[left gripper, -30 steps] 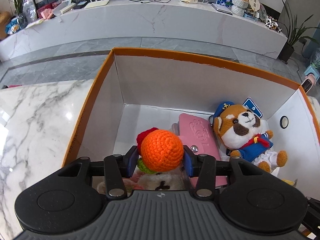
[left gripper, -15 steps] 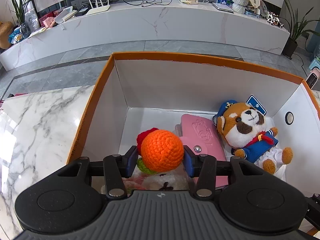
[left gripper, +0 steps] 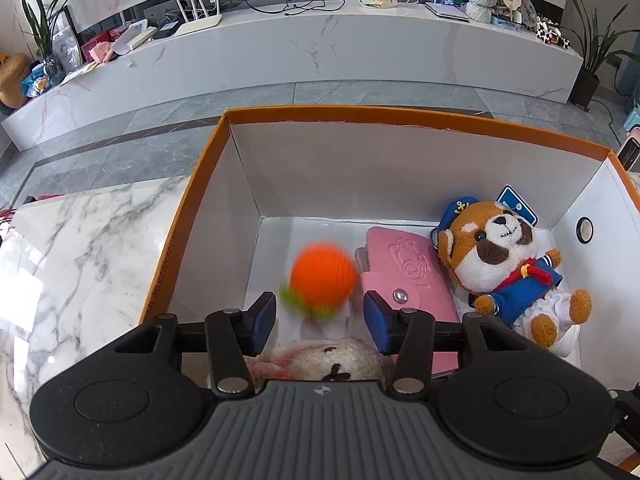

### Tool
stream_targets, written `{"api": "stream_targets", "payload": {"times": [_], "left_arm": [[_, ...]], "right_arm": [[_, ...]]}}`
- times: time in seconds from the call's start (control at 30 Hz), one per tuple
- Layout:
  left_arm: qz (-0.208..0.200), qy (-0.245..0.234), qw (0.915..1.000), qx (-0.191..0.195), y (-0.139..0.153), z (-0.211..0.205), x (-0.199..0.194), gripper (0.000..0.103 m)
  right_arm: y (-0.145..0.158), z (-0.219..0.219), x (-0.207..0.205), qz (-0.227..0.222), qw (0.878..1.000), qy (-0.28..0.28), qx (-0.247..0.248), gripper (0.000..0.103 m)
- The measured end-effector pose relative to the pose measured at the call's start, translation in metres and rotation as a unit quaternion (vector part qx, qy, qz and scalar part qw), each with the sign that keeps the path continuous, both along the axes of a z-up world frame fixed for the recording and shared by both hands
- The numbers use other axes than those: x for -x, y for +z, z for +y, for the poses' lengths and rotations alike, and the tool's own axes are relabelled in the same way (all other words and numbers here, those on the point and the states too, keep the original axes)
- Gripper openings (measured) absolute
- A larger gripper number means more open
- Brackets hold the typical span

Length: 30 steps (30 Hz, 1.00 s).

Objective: Organize objects
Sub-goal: 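Open the left tool to drop the orange ball while the right tool releases the tape measure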

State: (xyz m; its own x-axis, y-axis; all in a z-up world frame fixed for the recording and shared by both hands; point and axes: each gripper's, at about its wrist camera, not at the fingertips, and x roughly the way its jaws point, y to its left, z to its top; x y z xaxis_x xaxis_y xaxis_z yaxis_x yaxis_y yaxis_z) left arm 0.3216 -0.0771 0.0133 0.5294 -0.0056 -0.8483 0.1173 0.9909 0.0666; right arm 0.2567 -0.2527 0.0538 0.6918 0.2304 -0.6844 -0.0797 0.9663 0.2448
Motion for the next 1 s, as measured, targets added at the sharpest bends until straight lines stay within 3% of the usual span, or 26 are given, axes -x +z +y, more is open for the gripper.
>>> {"api": "stream_targets", "payload": {"times": [0.13, 0.2, 0.83, 1.0], "left_arm": [[-0.001, -0.001, 1.0, -0.006, 0.0005, -0.001, 0.0005, 0.06], [-0.002, -0.001, 1.0, -0.006, 0.0007, -0.0008, 0.0007, 0.061], [-0.006, -0.004, 0.9998, -0.017, 0.0023, -0.0039, 0.0036, 0.063], [-0.006, -0.005, 0.9998, -0.016, 0.0025, -0.0042, 0.004, 0.063]], "right_arm": [[0.0006, 0.0004, 0.0001, -0.001, 1.0, 0.001, -0.001, 0.031], [0.0019, 0.0017, 0.0008, -0.005, 1.0, 0.001, 0.001, 0.046], [0.0086, 0.0049, 0.0055, -0.024, 1.0, 0.003, 0.016, 0.066], [0.01, 0.0054, 0.0067, -0.026, 1.0, 0.005, 0.016, 0.066]]}}
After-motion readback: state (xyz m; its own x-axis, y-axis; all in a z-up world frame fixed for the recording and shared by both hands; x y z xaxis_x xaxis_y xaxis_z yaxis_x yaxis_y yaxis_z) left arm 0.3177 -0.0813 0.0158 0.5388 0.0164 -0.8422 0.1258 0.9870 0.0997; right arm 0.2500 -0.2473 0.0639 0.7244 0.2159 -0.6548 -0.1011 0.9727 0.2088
